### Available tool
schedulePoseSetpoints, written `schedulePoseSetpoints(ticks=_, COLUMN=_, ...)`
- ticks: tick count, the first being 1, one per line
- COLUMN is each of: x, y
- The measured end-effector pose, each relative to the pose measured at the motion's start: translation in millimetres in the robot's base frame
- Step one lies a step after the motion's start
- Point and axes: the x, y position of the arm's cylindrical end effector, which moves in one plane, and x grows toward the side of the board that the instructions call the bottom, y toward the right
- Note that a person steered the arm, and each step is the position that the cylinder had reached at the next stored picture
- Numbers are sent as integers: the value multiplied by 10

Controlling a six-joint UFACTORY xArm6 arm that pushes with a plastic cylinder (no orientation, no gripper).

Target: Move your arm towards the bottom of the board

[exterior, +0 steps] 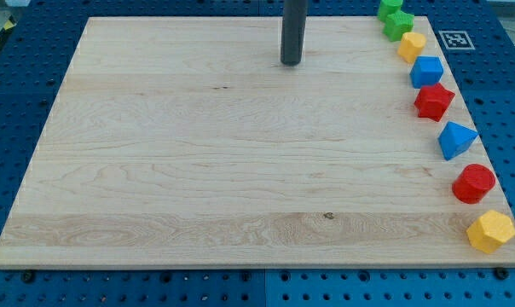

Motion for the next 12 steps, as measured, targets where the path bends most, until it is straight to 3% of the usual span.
schedulePoseSetpoints(ticks=1, x=-417, y=20)
schedulePoseSetpoints(ticks=4, x=-890, y=253)
schedulePoseSetpoints(ticks=8, x=-919, y=375)
schedulePoseSetpoints(ticks=12, x=727, y=600)
